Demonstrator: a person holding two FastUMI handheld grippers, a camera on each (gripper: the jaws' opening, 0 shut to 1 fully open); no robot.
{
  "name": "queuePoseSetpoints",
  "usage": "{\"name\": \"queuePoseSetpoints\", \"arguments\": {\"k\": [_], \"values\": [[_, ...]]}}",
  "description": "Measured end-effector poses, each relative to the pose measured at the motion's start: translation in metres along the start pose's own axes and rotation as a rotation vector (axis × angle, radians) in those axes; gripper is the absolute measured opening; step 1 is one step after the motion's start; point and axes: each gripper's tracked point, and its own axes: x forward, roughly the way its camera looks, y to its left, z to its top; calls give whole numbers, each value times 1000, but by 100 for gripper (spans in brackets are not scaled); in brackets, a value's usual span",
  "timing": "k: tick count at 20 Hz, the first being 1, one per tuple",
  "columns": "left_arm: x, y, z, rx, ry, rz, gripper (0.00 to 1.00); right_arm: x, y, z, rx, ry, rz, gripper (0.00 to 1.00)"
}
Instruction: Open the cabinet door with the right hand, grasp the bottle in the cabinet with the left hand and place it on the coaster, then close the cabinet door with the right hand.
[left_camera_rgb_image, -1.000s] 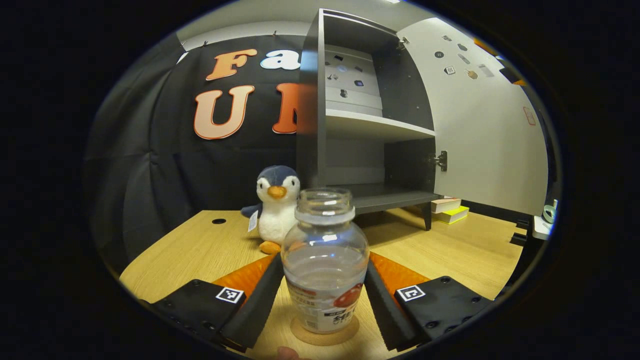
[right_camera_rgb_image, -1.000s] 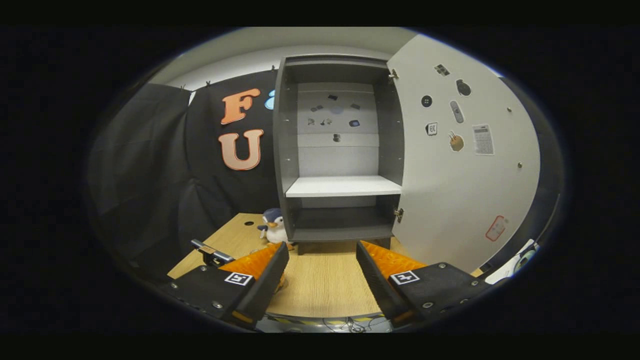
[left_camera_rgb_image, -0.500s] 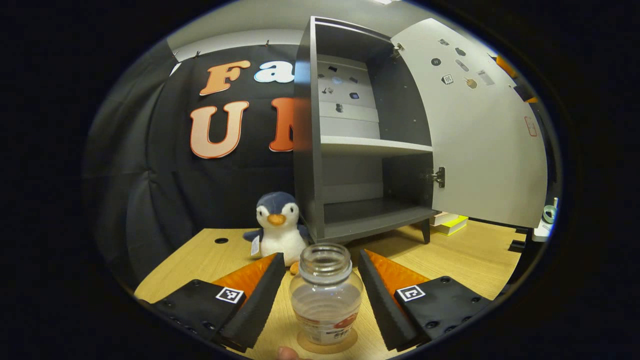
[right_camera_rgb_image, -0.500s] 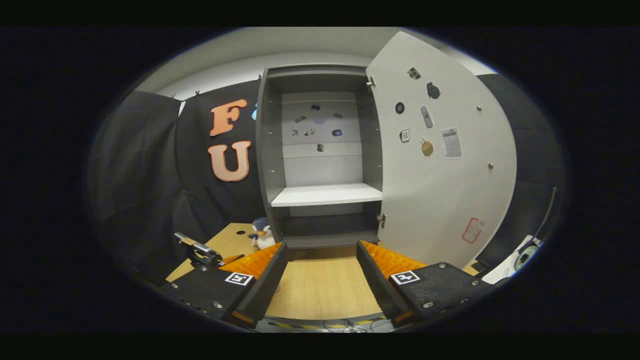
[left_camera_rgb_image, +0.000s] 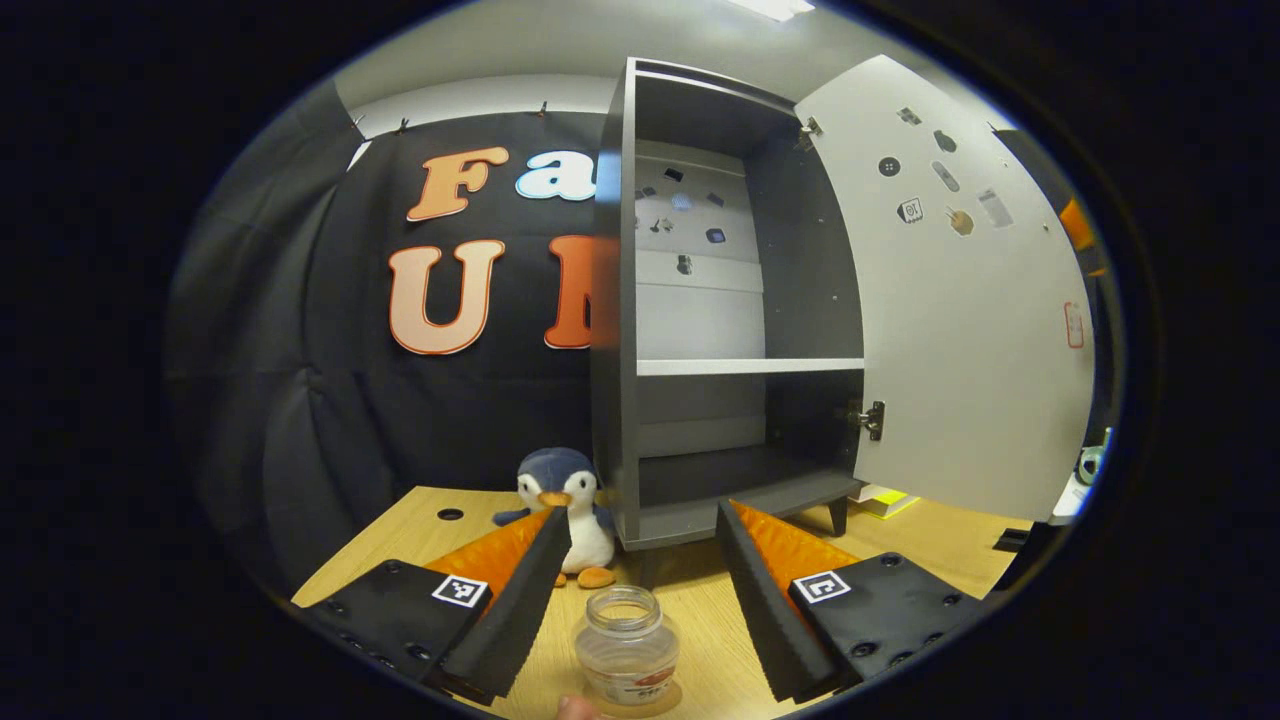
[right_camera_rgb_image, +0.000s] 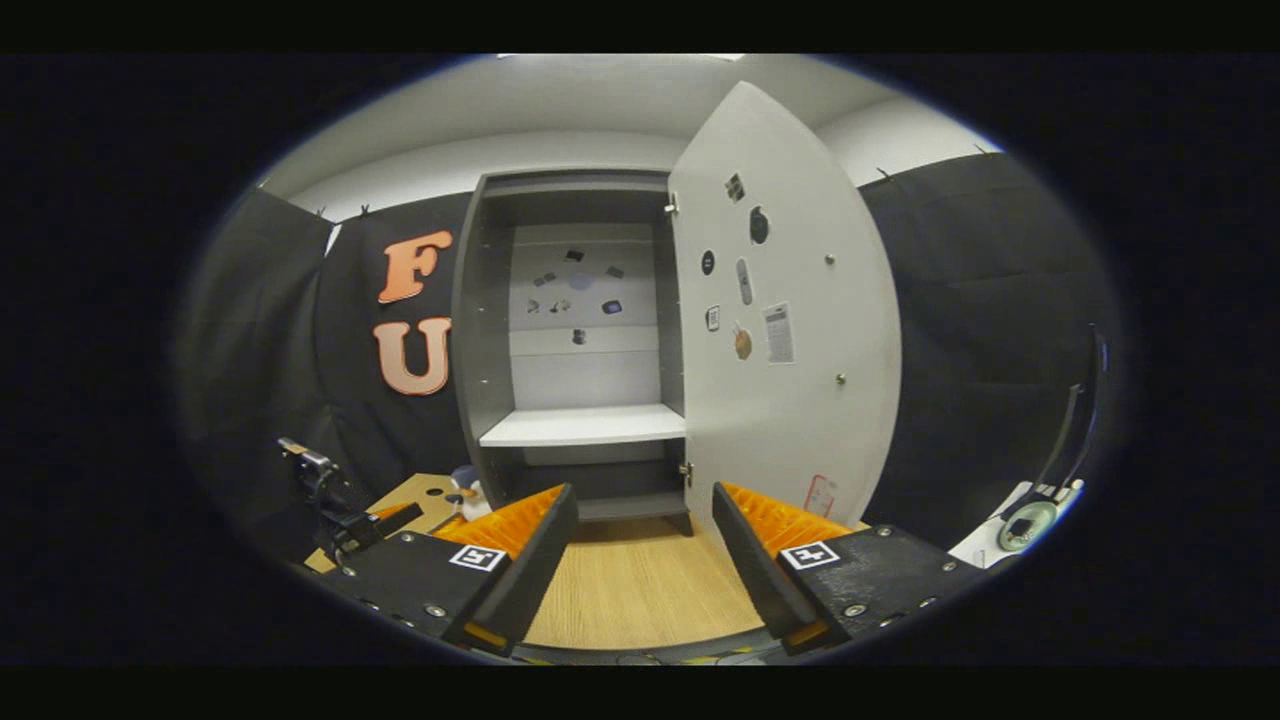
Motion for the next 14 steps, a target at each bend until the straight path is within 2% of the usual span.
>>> {"name": "queuePoseSetpoints", "arguments": {"k": [6,14], "values": [[-8,-18,46,24,-8,18,95,-26,-58,23,0,-63,-43,84],[-33,-48,93,-33,-30,48,95,-44,-141,44,19,-115,-103,85]]}}
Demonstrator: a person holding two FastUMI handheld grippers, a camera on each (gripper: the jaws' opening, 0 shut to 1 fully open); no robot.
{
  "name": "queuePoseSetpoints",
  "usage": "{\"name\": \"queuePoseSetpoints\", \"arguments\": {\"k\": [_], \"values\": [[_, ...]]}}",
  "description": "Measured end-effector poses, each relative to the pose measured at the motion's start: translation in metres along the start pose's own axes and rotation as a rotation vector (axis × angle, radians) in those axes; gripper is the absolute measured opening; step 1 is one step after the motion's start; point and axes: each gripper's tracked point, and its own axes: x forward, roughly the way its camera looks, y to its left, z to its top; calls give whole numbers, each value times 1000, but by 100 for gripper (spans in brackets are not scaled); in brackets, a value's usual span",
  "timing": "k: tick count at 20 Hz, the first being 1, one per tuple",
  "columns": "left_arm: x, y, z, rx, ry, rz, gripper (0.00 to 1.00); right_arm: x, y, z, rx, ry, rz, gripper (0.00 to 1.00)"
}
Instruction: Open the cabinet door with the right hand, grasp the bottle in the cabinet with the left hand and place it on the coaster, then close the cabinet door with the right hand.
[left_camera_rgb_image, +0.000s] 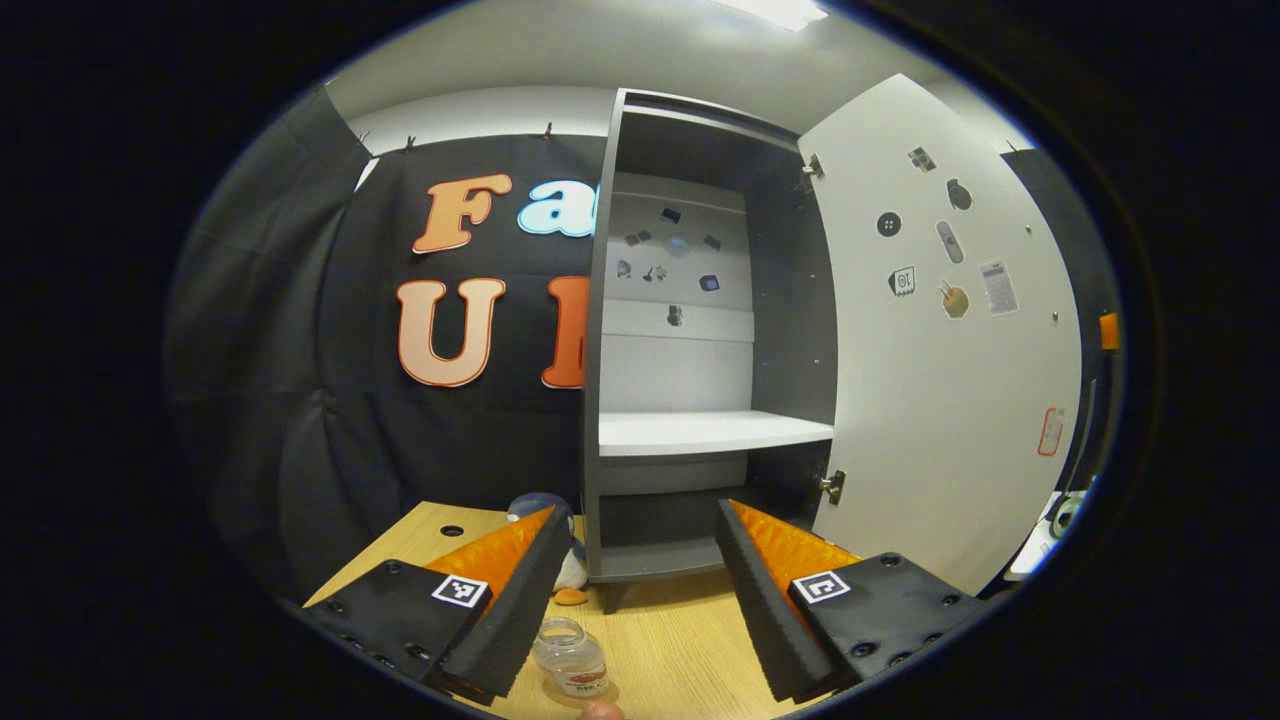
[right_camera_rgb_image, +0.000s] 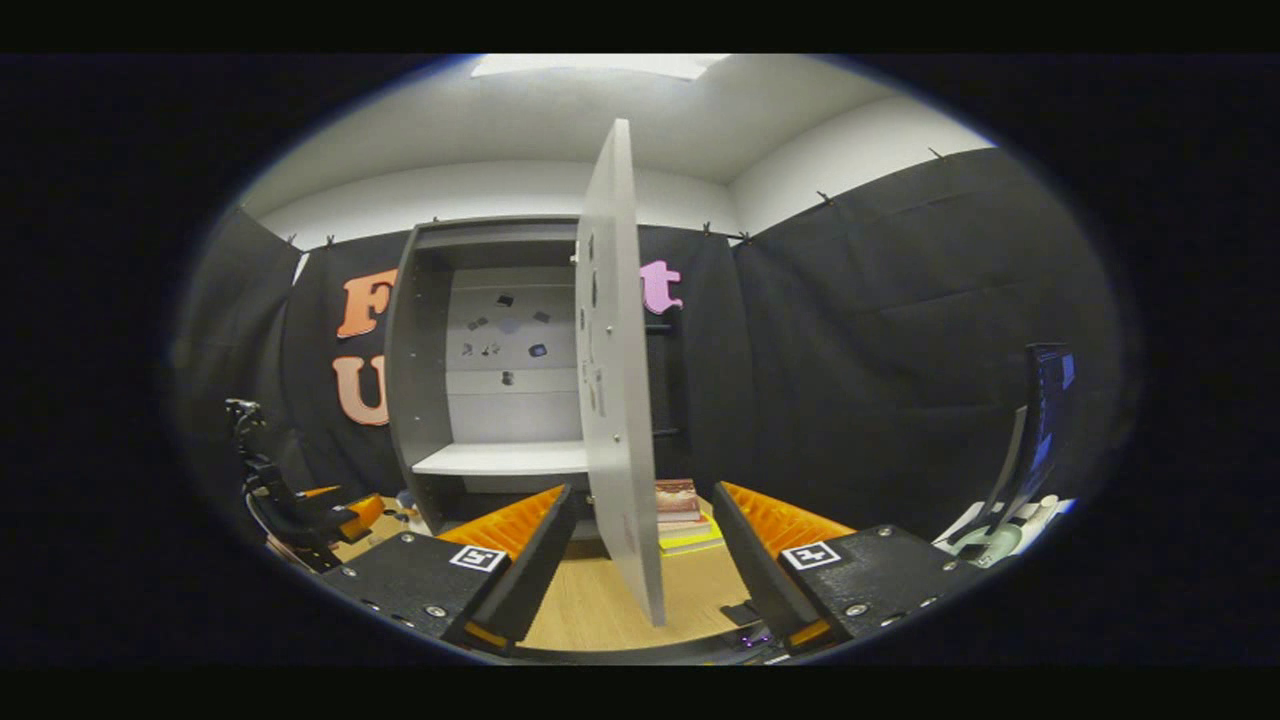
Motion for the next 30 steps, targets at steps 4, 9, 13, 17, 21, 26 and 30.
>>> {"name": "queuePoseSetpoints", "arguments": {"k": [4,9,13,17,21,26,30], "values": [[-13,-1,20,-12,-10,23,95,19,-37,9,41,9,-19,85],[-21,5,29,11,-2,50,95,53,-49,12,73,48,41,86],[-20,12,29,23,5,63,95,64,-42,17,66,30,91,93],[-8,19,30,12,5,52,95,69,-31,19,27,13,103,84],[8,27,35,3,-8,42,95,62,20,19,-44,12,172,83],[18,37,41,2,-24,44,95,61,74,17,-35,12,297,72],[22,49,46,6,-40,48,95,69,124,14,-3,32,415,72]]}}
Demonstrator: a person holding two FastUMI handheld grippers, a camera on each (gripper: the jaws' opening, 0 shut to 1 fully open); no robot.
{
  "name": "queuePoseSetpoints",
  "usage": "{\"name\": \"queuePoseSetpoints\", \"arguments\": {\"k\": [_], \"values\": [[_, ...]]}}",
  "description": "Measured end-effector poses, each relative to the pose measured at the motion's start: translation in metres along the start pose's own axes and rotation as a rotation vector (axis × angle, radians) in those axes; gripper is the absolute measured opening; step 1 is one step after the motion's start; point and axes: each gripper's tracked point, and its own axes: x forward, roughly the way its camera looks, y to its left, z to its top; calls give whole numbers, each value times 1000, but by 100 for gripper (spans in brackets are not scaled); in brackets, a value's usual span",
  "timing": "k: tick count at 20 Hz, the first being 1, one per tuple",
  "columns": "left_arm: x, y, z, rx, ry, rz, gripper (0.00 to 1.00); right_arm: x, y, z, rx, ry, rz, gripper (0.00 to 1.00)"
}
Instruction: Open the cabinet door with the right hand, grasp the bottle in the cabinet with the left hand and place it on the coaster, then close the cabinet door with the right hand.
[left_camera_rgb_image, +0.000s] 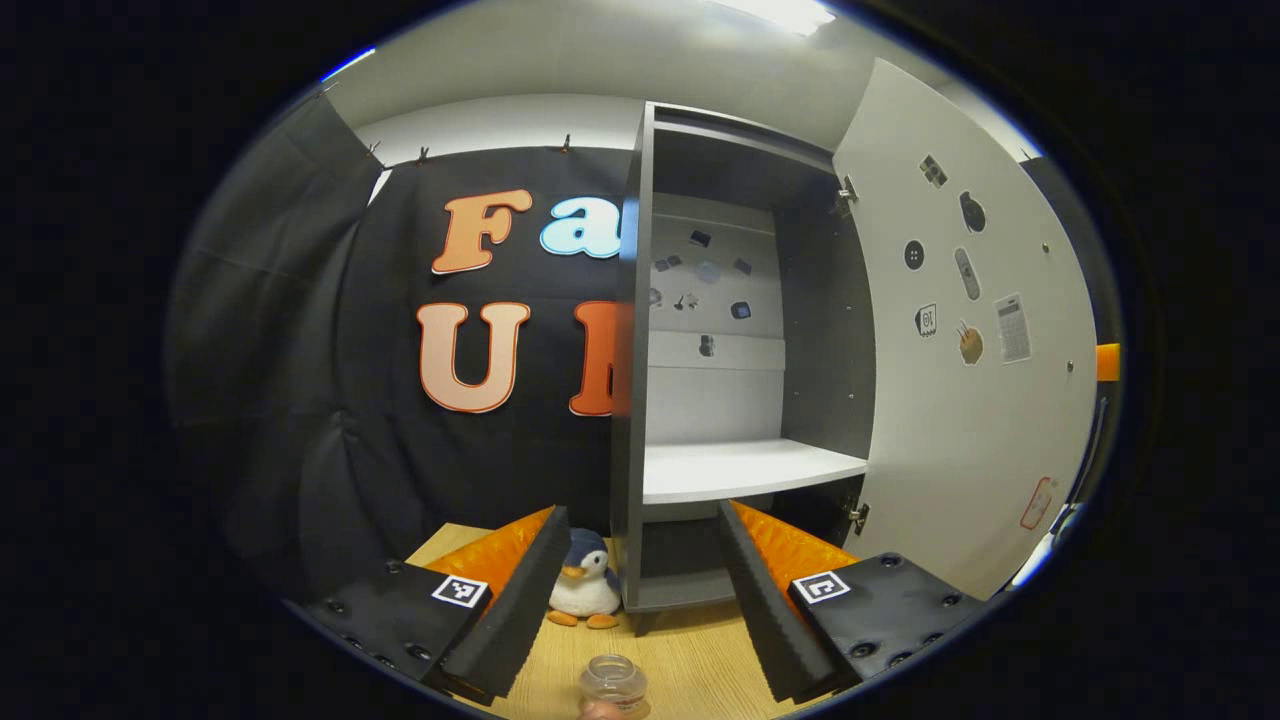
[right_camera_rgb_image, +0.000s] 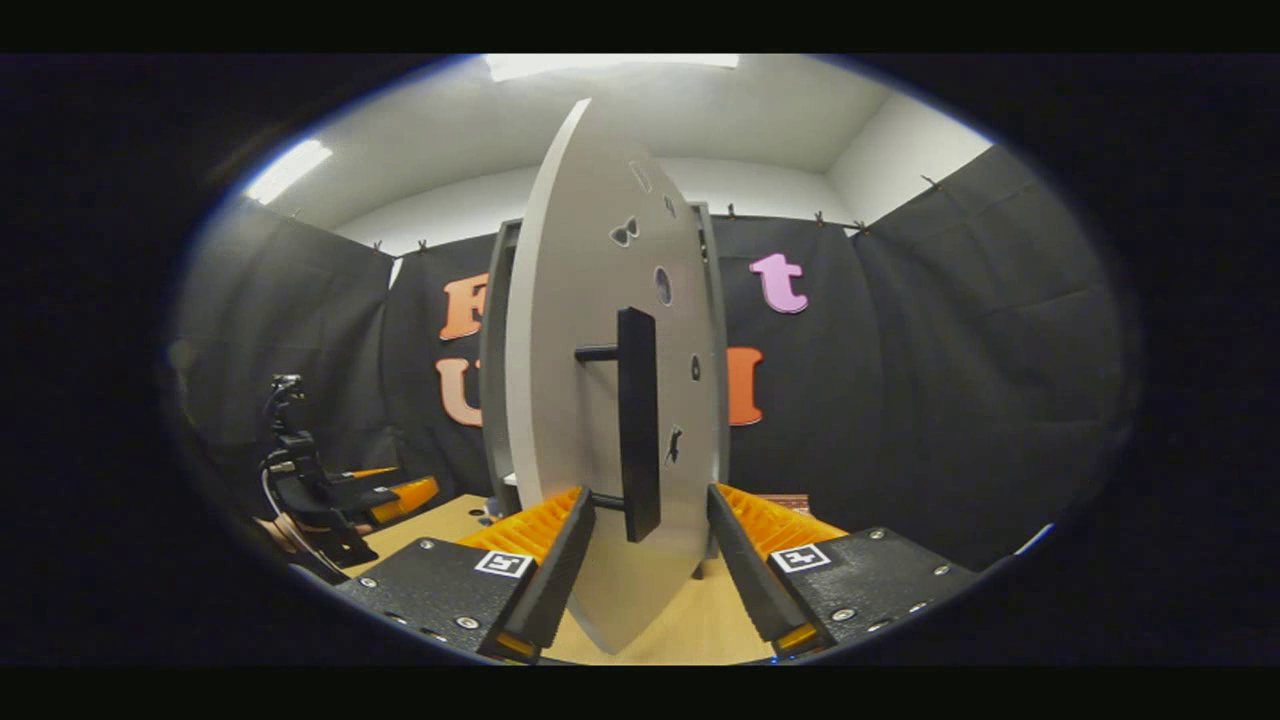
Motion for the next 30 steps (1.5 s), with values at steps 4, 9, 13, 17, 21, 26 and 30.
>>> {"name": "queuePoseSetpoints", "arguments": {"k": [4,9,13,17,21,26,30], "values": [[10,21,0,-7,7,22,95,34,51,0,-23,0,118,72],[11,59,-1,-13,13,84,95,93,113,-5,23,-8,267,52],[7,94,-3,13,18,137,95,135,136,-7,6,8,311,34],[10,122,-7,-27,31,179,95,144,136,-15,-3,23,279,31],[17,140,-13,-47,46,193,95,147,138,-17,9,40,247,27],[25,156,-10,-36,40,178,95,167,139,-18,-8,47,168,31],[38,166,-12,-18,43,150,95,182,139,-25,13,48,138,30]]}}
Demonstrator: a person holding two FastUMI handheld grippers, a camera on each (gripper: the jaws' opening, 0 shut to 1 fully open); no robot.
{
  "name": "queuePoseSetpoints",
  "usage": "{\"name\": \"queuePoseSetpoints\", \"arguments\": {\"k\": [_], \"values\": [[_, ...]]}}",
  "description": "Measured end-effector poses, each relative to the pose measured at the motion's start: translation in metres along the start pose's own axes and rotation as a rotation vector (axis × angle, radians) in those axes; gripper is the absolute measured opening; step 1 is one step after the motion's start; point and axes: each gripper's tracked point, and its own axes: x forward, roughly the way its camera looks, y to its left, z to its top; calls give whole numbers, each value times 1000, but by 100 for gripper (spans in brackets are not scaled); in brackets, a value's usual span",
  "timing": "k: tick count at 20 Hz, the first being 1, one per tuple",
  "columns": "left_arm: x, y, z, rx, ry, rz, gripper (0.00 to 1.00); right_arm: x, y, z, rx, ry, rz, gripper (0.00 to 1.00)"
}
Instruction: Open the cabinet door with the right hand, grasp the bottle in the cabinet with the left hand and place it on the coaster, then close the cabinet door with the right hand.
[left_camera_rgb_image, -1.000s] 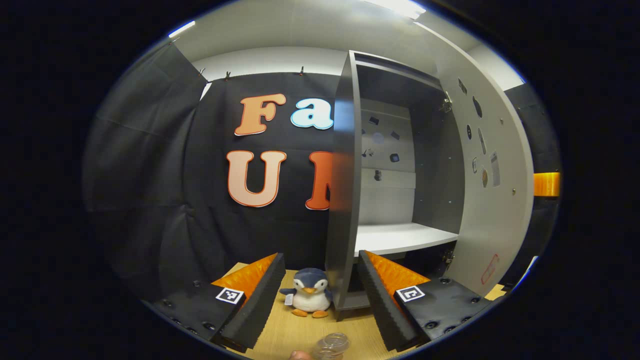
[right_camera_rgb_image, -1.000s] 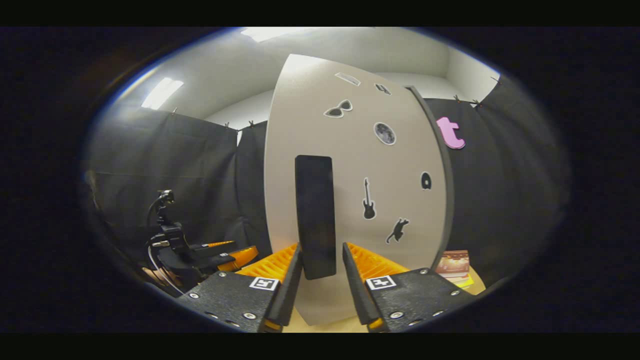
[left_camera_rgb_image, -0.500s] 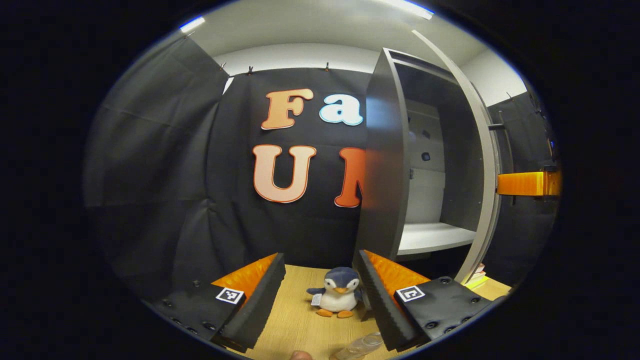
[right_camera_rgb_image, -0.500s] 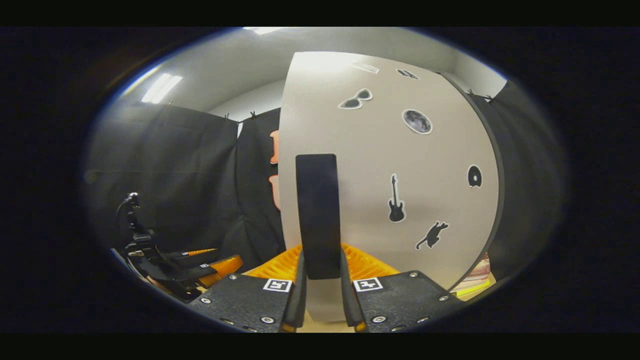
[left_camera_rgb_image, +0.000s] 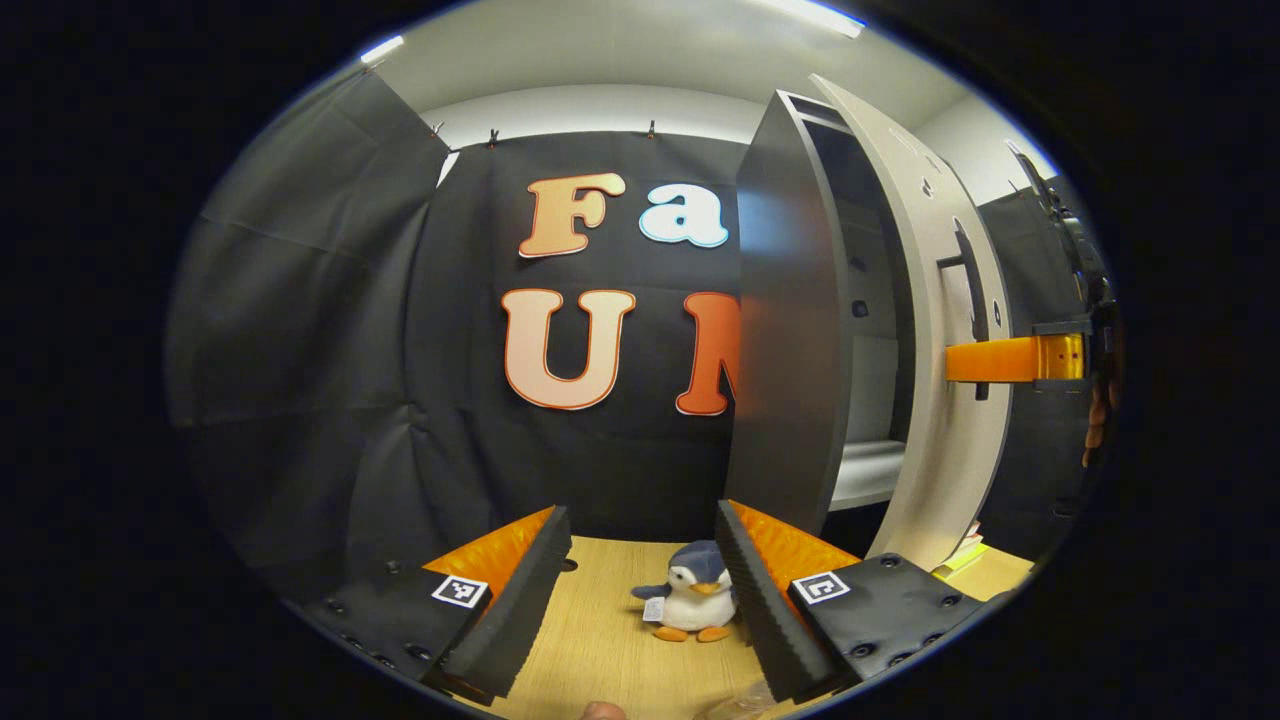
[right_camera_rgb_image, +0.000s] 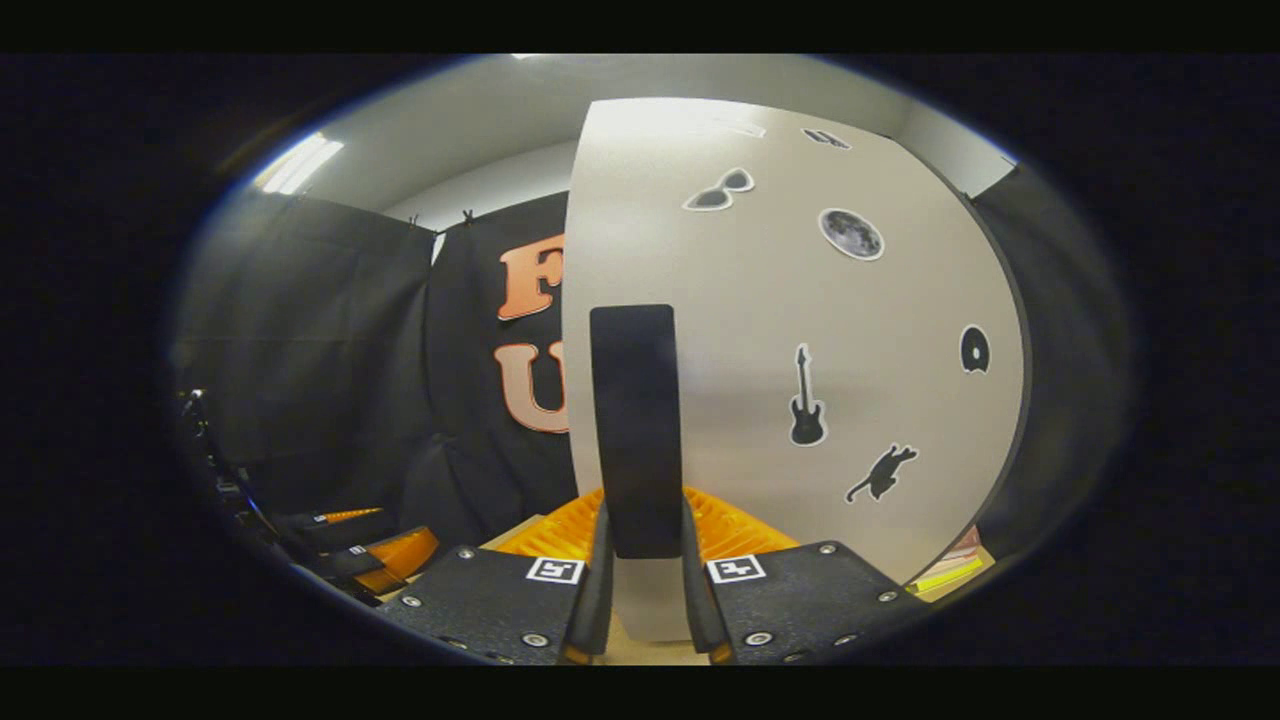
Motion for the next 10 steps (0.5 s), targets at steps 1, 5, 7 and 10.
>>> {"name": "queuePoseSetpoints", "arguments": {"k": [1,5,7,10], "values": [[3,0,0,-5,3,-12,94,3,-1,-1,1,0,-10,34],[14,3,-2,-11,12,-55,95,9,-7,1,-13,5,-53,31],[18,4,-4,-16,21,-71,95,15,-9,-2,1,4,-73,27],[19,2,-11,-25,49,-114,95,22,-16,-2,-19,-11,-106,30]]}}
